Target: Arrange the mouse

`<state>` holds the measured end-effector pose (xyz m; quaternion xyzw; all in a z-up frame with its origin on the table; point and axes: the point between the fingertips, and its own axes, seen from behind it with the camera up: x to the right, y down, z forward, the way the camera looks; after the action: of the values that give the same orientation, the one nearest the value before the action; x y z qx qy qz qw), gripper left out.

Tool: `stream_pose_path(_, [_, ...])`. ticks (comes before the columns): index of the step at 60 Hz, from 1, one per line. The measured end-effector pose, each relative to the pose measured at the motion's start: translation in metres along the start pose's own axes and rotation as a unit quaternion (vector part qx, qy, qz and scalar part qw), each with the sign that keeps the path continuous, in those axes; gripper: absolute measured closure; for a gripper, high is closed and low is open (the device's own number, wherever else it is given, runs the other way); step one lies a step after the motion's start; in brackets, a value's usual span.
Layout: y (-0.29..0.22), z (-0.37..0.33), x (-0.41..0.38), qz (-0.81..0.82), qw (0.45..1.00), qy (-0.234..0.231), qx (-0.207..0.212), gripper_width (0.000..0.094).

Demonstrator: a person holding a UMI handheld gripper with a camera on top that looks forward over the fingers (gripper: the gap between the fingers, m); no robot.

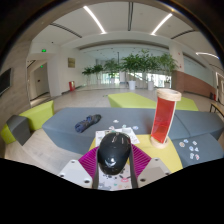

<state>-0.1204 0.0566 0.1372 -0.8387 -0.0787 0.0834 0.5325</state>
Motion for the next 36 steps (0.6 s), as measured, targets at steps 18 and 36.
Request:
stream_pose_path(18, [0.153, 0.043, -0.035, -0.004, 0.988, -0.02, -0.153, 0.049])
stream_pose_path(36, [0.12, -0.018, -0.041, -0.041, 0.987, -0.014, -0.152, 0.0102])
